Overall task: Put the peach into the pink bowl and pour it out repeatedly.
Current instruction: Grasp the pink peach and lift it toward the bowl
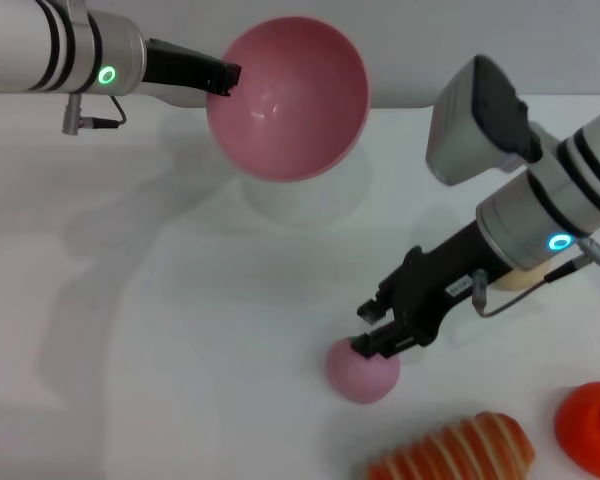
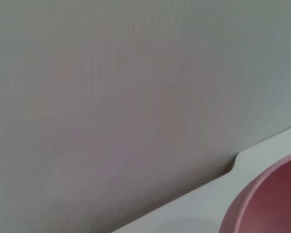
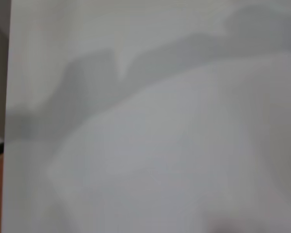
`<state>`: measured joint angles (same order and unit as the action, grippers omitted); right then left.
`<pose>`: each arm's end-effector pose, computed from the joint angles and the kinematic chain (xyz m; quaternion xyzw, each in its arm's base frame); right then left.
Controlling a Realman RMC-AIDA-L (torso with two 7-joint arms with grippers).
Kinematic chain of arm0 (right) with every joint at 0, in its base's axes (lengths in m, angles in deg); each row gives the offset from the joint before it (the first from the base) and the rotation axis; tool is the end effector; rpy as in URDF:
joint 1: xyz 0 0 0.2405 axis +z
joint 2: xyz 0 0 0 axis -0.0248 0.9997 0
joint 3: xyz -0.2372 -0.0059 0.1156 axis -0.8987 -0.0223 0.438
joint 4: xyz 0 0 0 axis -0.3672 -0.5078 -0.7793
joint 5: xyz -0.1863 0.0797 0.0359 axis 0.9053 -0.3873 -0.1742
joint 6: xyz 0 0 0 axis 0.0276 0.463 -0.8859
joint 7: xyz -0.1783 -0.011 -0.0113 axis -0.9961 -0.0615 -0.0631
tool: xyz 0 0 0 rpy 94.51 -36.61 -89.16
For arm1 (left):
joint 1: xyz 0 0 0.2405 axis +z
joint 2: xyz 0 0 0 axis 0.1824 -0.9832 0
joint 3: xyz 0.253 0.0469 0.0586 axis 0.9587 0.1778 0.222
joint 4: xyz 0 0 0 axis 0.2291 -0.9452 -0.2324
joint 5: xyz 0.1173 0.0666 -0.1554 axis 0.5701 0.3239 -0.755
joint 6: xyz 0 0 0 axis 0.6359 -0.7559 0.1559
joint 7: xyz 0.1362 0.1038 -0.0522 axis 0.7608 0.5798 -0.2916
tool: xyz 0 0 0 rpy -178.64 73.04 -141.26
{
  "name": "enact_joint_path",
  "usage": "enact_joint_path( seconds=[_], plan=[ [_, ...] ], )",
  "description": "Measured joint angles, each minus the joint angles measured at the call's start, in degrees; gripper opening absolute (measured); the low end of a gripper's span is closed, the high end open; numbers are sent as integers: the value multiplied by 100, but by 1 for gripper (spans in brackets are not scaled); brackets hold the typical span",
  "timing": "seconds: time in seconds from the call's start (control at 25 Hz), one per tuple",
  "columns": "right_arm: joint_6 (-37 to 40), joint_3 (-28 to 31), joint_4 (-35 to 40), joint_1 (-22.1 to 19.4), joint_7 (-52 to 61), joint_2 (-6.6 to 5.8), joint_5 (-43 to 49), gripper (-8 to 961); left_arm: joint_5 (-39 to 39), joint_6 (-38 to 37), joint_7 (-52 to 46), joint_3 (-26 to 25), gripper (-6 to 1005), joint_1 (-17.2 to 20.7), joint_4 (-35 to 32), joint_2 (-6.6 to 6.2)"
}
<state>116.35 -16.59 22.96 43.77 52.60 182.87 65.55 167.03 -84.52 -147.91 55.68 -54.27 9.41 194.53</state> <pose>0.1725 0.3545 -0.0932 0.9802 -0.1783 0.0833 0.0198 -0.1709 0.4776 -0.0234 -0.8810 -0.3403 -0.0771 0.3194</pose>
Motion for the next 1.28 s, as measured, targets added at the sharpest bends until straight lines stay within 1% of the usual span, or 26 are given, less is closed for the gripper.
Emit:
enact_joint_path(
  seconds=[0.2,0.48,0.72,0.84,0.92,1.16,1.28],
  plan=[
    [-27,-211,-111,-12,137,-2,175,435,-4,-23,14,3,35,26,-16,-2],
    [-327,-524,-558,131,173,-2,215,435,-7,-28,45,8,34,27,-26,-3],
    [-648,-642,-592,142,228,10,215,434,-7,-29,51,22,34,-4,-31,1],
    [-785,-649,-511,63,213,11,215,434,-6,-29,51,24,35,-5,-32,2],
    [-827,-655,-461,26,199,9,217,270,-6,-29,52,24,35,-9,-31,4],
    [-800,-646,-425,22,177,-3,228,154,-5,-28,47,24,35,-18,-22,5],
    [-676,-547,-94,-124,132,-14,88,97,-4,-31,34,23,35,-24,-7,4]
  ],
)
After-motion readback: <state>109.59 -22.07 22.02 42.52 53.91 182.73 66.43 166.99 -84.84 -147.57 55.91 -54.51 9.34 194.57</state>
